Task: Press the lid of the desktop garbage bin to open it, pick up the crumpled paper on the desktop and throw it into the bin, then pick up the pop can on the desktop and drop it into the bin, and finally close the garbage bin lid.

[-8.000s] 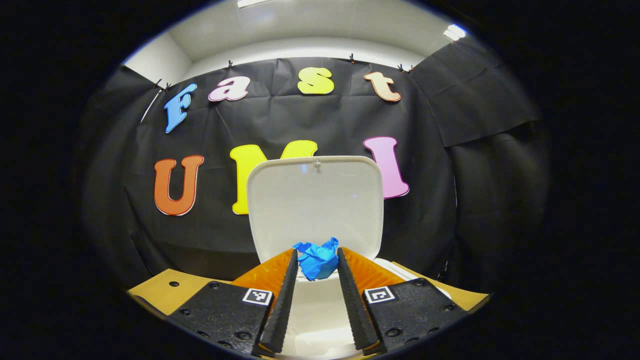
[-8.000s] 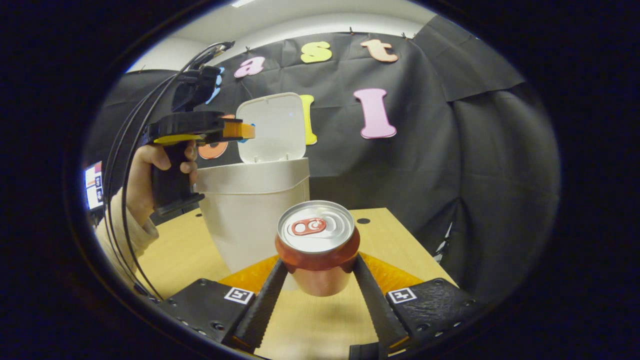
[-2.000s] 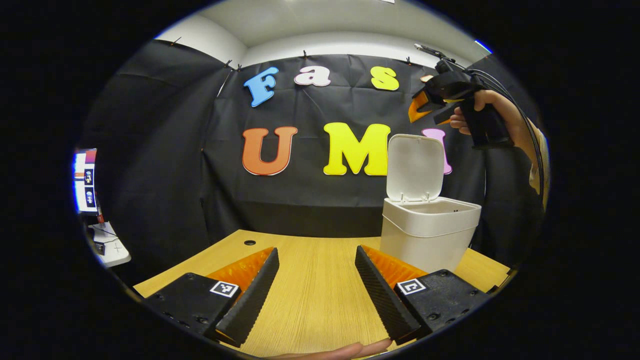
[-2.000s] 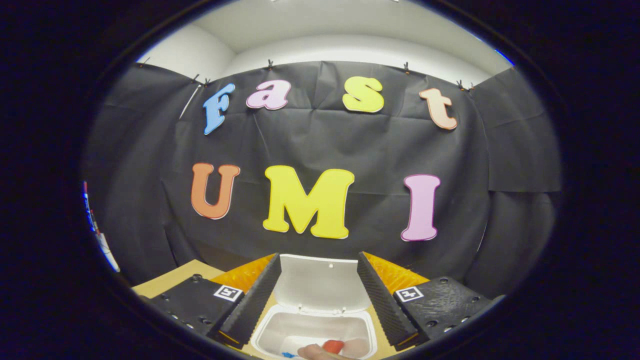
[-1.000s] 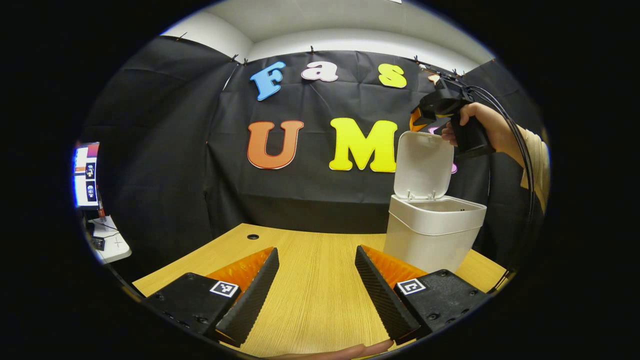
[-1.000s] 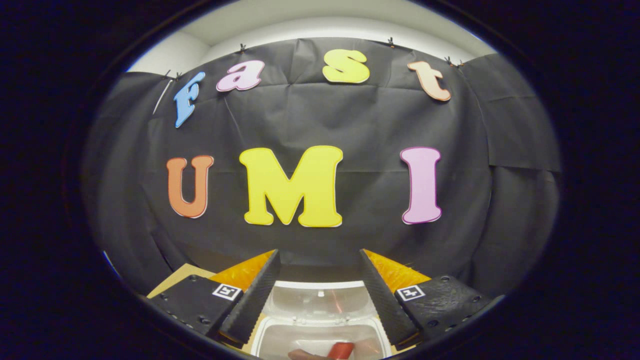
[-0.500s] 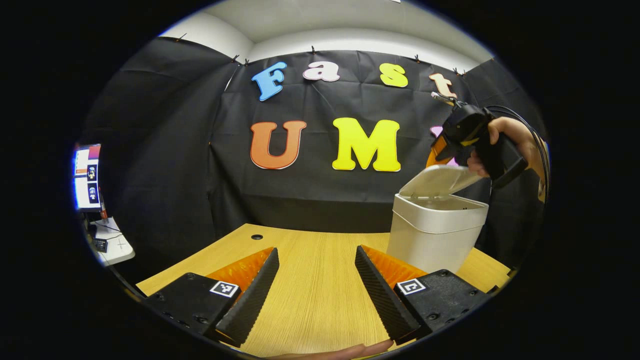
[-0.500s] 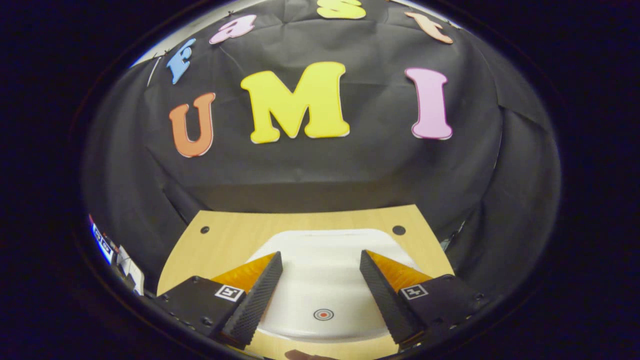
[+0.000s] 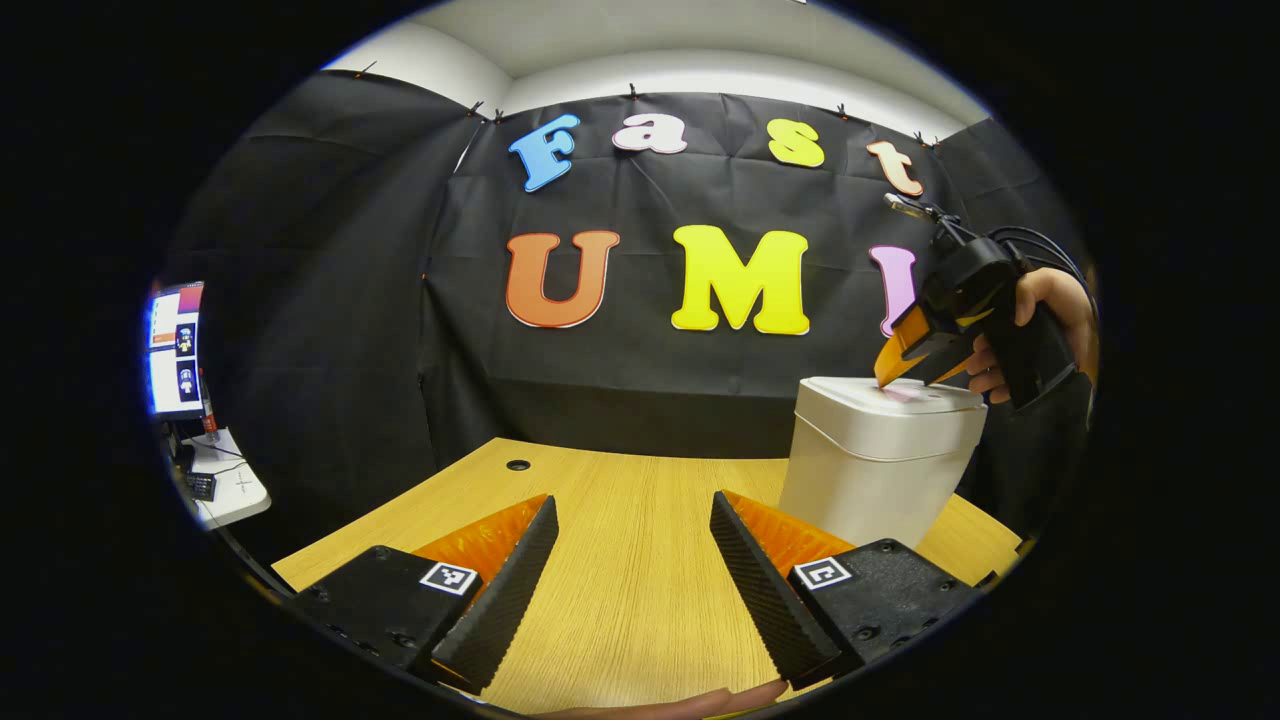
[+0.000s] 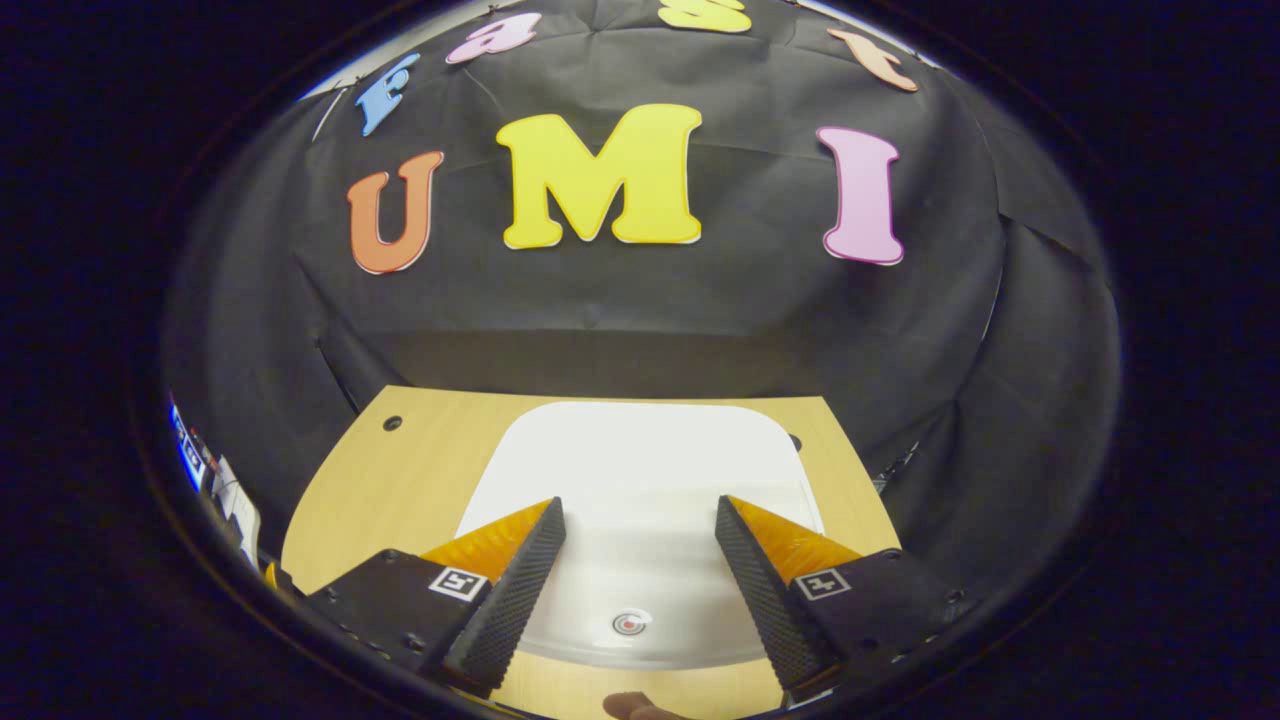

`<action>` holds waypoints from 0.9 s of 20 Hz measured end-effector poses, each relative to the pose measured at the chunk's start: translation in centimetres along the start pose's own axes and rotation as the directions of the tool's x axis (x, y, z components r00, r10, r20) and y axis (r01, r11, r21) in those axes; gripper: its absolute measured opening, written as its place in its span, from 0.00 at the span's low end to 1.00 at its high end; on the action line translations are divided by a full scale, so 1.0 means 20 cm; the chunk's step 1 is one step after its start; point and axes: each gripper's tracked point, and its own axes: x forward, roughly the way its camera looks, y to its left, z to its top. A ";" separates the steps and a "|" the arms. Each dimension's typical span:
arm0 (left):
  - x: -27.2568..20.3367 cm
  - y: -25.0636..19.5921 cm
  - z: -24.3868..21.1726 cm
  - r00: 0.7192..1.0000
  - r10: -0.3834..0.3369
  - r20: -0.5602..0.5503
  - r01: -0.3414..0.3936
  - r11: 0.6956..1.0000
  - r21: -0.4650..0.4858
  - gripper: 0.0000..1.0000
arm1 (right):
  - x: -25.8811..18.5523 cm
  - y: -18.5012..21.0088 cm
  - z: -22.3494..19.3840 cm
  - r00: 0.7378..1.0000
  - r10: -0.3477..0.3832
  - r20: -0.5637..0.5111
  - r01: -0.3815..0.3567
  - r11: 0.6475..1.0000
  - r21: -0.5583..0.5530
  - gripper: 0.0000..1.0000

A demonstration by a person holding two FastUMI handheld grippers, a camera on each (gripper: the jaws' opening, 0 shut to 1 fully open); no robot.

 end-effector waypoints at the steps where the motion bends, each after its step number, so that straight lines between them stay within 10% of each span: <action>1: 0.00 0.01 0.00 1.000 0.005 -0.001 -0.005 1.000 -0.003 0.99 | -0.03 -0.01 -0.03 1.000 0.000 -0.002 0.000 1.000 -0.002 0.95; 18: -0.02 -0.03 0.02 1.000 -0.015 0.009 0.015 1.000 0.001 0.99 | -0.15 -0.01 -0.18 0.968 0.058 0.242 -0.044 0.997 -0.065 0.97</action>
